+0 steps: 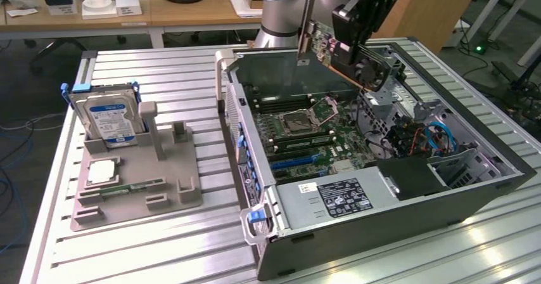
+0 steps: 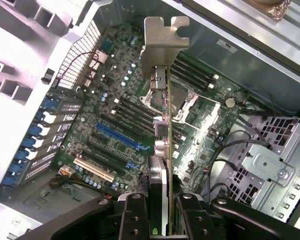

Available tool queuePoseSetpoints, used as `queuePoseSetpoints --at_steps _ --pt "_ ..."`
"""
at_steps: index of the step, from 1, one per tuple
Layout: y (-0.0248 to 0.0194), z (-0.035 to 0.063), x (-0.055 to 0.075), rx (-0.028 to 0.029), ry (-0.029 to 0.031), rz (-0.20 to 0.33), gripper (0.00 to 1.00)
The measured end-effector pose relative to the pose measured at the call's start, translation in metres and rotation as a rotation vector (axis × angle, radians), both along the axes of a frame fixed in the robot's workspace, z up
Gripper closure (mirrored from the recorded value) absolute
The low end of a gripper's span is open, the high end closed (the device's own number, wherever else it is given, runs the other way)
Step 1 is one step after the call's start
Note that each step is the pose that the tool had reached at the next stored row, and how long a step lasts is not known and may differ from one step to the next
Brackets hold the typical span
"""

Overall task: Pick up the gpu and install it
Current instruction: 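Insert the gpu into the slot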

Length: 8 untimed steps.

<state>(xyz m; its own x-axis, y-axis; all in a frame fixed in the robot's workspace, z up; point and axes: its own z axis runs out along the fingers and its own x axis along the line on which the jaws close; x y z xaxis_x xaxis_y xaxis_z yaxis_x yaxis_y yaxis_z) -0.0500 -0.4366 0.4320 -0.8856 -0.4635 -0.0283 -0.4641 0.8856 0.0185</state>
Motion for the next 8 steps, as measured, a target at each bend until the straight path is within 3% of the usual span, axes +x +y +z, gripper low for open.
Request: queuePoseSetpoints --at_steps 8 --pt "-0.0009 0.0 0.0 0.0 0.0 0.033 0.73"
